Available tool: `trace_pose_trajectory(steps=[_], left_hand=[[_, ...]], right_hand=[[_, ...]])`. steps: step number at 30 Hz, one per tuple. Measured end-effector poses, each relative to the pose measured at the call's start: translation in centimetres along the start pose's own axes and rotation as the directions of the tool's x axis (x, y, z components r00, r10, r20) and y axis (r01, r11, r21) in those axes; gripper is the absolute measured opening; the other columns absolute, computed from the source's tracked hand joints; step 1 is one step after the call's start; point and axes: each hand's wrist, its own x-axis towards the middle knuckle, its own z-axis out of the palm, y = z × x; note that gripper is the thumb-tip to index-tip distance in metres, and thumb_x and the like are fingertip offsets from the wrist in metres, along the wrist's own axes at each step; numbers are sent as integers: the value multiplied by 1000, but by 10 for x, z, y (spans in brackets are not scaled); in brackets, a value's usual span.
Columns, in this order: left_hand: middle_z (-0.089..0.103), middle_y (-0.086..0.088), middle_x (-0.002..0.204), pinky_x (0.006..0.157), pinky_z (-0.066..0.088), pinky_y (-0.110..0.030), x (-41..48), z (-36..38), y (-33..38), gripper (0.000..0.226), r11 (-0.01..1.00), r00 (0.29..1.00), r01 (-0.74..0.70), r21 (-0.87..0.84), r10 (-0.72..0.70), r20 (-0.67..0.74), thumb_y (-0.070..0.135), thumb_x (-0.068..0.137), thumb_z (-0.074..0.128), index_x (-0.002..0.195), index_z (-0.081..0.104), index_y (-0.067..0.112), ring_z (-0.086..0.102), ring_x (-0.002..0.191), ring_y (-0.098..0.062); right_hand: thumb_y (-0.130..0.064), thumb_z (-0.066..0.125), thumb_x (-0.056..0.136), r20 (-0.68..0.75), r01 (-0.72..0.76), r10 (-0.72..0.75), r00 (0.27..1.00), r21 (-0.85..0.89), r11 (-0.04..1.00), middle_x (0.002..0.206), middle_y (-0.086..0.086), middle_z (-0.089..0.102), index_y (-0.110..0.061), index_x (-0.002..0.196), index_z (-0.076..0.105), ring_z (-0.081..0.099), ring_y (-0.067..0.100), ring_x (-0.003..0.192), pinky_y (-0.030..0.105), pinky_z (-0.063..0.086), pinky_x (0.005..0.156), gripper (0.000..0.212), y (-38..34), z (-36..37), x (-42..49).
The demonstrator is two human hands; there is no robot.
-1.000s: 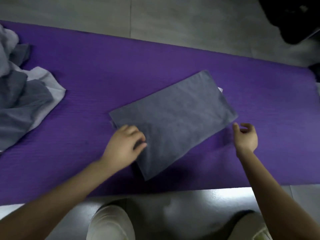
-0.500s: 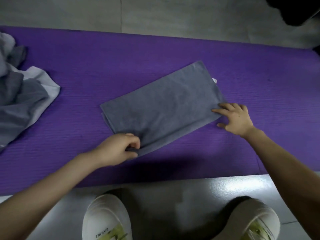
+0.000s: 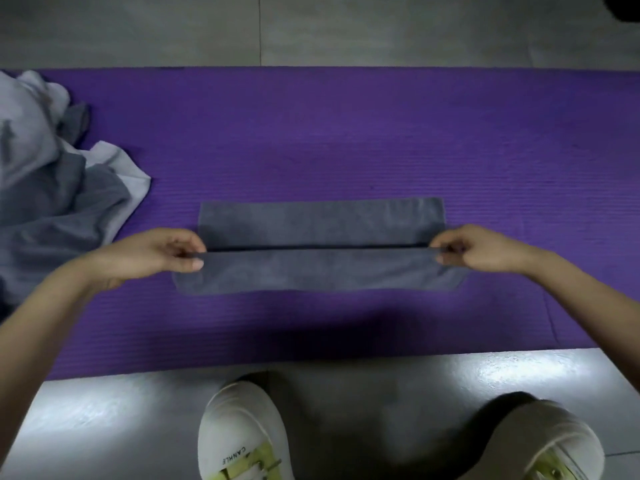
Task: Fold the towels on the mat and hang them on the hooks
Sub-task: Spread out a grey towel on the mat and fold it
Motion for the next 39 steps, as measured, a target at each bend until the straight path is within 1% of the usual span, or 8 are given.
trace_pose_trajectory(steps=[10,15,19,22,26,29,33,39], left_hand=[[61,1,75,69,40,-12,49,-1,-7,19,944,868,-155,-290,-10,-496,3,88,59,80,61,21,52,72,-4],[63,9,65,69,43,-13,83,-5,-2,25,973,796,-165,-163,34,-605,4,85,62,74,60,26,55,61,4],[68,-8,88,82,44,-33,100,-4,-7,7,995,791,20,100,45,-610,12,85,63,82,65,18,62,87,-22],[66,-16,96,83,44,-39,92,1,-3,15,920,665,105,378,218,-715,16,85,58,95,67,10,60,92,-35],[64,-13,107,83,40,-42,69,42,22,25,749,475,-6,663,586,-657,19,86,48,102,66,12,57,94,-35],[58,-9,128,104,31,-48,72,83,34,36,599,594,-130,790,685,-421,28,94,41,120,62,16,52,117,-32],[39,-8,147,109,8,-64,83,77,1,53,582,810,52,811,451,-376,46,95,23,141,37,25,30,138,-33],[23,-1,154,111,-2,-61,86,58,-25,58,568,873,61,821,369,-320,54,95,9,146,20,30,12,144,-19]], right_hand=[[-8,67,84,-451,100,218,866,582,807,56,-11,66,-22,87,61,56,-5,53,9,43,53,15,-8,-28,47],[-17,72,81,-427,-35,345,836,586,810,68,1,59,-23,82,63,50,-5,48,10,38,47,11,5,-25,80],[-15,73,80,-430,-26,373,822,625,780,70,-2,59,-22,81,64,54,-5,54,15,41,59,12,9,-17,86],[-29,69,83,-614,-156,396,683,406,900,89,0,65,-21,96,67,61,12,83,29,47,79,15,5,-15,78],[-33,46,91,-882,-50,-43,469,-75,996,105,10,69,-11,105,68,63,31,96,43,47,87,35,-48,17,64],[-37,43,94,-753,91,-290,591,-295,951,121,7,64,-18,118,64,57,26,112,45,39,98,37,-95,67,76],[-50,26,98,-504,41,-319,803,-486,873,145,4,44,-29,137,46,38,24,135,61,18,110,49,-90,98,96],[-57,21,96,-412,-42,-267,871,-603,797,151,4,34,-30,142,38,29,24,140,63,7,112,56,-38,86,79]])
